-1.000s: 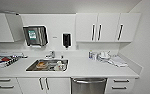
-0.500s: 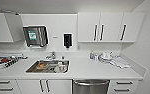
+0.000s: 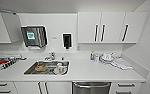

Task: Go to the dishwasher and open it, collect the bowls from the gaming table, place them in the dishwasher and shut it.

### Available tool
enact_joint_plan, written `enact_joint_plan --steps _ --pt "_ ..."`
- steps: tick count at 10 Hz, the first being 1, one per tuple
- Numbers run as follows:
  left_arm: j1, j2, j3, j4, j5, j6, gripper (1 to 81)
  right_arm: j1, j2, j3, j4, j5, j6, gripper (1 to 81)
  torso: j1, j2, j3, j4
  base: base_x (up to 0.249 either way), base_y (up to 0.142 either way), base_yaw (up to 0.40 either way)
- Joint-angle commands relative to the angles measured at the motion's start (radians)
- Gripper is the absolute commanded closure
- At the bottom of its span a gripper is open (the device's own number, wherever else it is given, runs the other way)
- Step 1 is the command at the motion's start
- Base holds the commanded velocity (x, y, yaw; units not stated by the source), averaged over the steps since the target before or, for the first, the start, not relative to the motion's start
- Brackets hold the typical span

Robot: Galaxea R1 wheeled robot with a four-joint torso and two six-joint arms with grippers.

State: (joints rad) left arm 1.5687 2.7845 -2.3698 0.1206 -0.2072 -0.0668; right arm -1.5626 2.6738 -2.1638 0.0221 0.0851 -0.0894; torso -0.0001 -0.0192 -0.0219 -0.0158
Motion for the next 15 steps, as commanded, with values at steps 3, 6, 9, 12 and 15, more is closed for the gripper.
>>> enact_joint_plan --steps 3,6,9,12,15 --pt "-0.042 -0.012 0.010 0.014 0.042 0.004 1.0 0.042 -0.021 0.010 -0.008 -0.051 -0.004 1.0 0.000 0.000 0.000 0.000 0.090 0.000 0.000" --pt "-0.042 -0.012 0.010 0.014 0.042 0.004 1.0 0.041 -0.019 0.009 -0.010 -0.051 -0.004 1.0 0.000 0.000 0.000 0.000 0.093 0.000 0.000" --pt "-0.042 -0.012 0.010 0.014 0.042 0.004 1.0 0.043 -0.016 0.007 -0.010 -0.051 -0.004 1.0 0.000 0.000 0.000 0.000 0.095 0.000 0.000" --pt "-0.042 -0.012 0.010 0.014 0.042 0.004 1.0 0.043 -0.015 0.006 -0.008 -0.051 -0.004 1.0 0.000 0.000 0.000 0.000 0.096 0.000 0.000" --pt "-0.042 -0.012 0.010 0.014 0.042 0.004 1.0 0.043 -0.015 0.004 -0.008 -0.051 -0.004 1.0 0.000 0.000 0.000 0.000 0.059 0.000 0.000"
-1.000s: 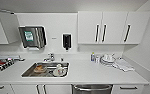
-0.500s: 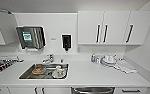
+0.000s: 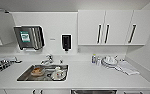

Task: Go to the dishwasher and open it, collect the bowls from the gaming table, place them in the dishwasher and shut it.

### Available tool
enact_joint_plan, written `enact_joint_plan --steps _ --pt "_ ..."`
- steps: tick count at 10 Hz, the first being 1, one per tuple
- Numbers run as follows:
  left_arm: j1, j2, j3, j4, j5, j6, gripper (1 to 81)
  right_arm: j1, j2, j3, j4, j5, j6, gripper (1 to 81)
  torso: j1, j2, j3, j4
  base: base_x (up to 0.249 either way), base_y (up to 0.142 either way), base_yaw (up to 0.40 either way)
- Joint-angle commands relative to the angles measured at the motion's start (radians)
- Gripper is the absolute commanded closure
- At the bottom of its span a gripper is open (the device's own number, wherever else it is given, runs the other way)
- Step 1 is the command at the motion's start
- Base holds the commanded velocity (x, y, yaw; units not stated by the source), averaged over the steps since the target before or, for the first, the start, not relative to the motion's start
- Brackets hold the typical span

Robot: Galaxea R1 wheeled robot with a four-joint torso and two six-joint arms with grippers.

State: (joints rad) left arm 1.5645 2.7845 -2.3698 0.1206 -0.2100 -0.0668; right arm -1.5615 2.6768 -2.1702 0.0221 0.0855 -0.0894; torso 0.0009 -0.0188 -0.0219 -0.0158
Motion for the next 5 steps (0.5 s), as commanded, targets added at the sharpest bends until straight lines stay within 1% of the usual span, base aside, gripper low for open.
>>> enact_joint_plan --steps 1,3,5 --pt "-0.037 -0.012 0.010 0.014 0.044 0.004 1.0 0.040 -0.018 0.011 -0.008 -0.050 -0.004 1.0 0.000 0.000 0.000 0.000 0.000 0.000 0.000" --pt "-0.037 -0.017 0.014 0.013 0.046 0.002 1.0 0.043 -0.018 0.015 -0.002 -0.063 0.002 1.0 0.000 0.000 0.000 0.000 0.000 0.000 0.000" --pt "-0.034 -0.060 0.061 0.013 0.044 -0.004 1.0 0.039 -0.030 0.037 -0.002 -0.064 0.007 1.0 -0.001 0.000 0.000 0.000 0.000 0.000 0.000"
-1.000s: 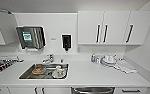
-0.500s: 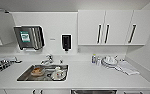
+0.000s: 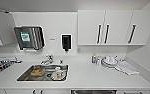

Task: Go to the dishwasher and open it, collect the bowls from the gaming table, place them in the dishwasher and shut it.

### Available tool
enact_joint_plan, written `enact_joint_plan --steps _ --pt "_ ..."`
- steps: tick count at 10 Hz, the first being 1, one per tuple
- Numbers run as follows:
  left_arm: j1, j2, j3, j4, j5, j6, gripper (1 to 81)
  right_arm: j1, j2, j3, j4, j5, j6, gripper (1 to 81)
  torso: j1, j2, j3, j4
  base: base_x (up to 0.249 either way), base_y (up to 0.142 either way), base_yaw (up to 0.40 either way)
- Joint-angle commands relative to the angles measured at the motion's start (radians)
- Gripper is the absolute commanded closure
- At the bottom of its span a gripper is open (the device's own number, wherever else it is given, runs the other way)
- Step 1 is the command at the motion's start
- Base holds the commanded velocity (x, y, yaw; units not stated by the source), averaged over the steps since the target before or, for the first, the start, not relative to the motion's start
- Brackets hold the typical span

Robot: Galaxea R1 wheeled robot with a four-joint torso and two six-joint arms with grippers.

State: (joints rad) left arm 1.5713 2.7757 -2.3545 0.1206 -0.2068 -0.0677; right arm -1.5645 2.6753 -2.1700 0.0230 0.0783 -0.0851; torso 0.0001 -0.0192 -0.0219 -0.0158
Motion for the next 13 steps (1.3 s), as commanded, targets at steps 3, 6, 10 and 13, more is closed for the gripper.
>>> enact_joint_plan --steps 3,6,10,13 --pt "-0.040 -0.194 0.202 0.004 -0.002 -0.003 1.0 0.040 -0.113 0.174 -0.003 -0.061 0.002 1.0 0.000 0.000 0.000 0.000 0.000 0.000 0.000" --pt "-0.036 -0.310 0.297 0.004 -0.035 -0.006 1.0 0.051 -0.262 0.407 -0.002 -0.074 0.002 1.0 0.064 -0.100 0.000 0.000 0.000 0.000 0.000" --pt "-0.036 -0.528 0.547 0.002 -0.101 -0.008 1.0 0.076 -0.436 0.638 0.005 -0.074 0.013 1.0 0.113 -0.181 -0.109 -0.028 0.000 0.000 0.000" --pt "-0.036 -0.674 0.705 0.013 -0.151 -0.009 1.0 0.103 -0.526 0.736 0.002 -0.069 0.015 1.0 0.176 -0.280 -0.108 -0.019 0.000 0.000 0.000"
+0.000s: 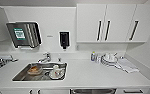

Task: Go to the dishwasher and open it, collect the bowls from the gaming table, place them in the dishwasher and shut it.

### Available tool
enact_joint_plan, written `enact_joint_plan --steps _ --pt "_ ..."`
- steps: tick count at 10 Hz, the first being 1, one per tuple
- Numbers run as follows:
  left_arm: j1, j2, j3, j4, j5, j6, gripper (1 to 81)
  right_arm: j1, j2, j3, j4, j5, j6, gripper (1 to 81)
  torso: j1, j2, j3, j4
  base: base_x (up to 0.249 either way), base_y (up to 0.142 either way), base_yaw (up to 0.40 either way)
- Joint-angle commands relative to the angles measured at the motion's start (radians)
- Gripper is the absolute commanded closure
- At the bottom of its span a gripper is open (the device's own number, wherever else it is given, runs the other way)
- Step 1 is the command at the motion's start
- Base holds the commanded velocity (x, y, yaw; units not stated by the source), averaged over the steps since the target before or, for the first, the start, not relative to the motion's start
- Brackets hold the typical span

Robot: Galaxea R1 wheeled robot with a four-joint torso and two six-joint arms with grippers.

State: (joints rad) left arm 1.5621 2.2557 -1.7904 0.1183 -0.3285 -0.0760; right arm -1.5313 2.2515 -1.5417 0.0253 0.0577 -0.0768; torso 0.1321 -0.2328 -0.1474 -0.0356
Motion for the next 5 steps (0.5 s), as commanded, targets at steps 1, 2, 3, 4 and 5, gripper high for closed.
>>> enact_joint_plan --steps 1,2,3,4,5 --pt "-0.027 -0.208 0.203 0.017 -0.038 -0.002 1.0 0.087 -0.129 0.134 0.001 -0.042 0.008 1.0 0.062 -0.097 0.000 0.000 0.000 0.000 0.000" --pt "-0.027 -0.278 0.279 0.017 -0.067 -0.001 1.0 0.105 -0.160 0.160 0.002 -0.042 0.008 1.0 0.079 -0.124 -0.006 0.000 0.000 0.000 0.000" --pt "-0.027 -0.325 0.319 0.017 -0.093 -0.001 1.0 0.122 -0.178 0.173 0.004 -0.042 0.009 1.0 0.100 -0.158 -0.013 0.000 0.000 0.000 0.000" --pt "-0.027 -0.358 0.348 0.017 -0.115 -0.001 1.0 0.137 -0.191 0.183 0.004 -0.042 0.012 1.0 0.122 -0.193 -0.015 0.000 0.000 0.000 0.000" --pt "-0.027 -0.419 0.425 0.030 -0.147 -0.001 1.0 0.151 -0.211 0.204 0.005 -0.042 0.012 1.0 0.143 -0.228 -0.015 0.000 0.000 0.000 0.000"
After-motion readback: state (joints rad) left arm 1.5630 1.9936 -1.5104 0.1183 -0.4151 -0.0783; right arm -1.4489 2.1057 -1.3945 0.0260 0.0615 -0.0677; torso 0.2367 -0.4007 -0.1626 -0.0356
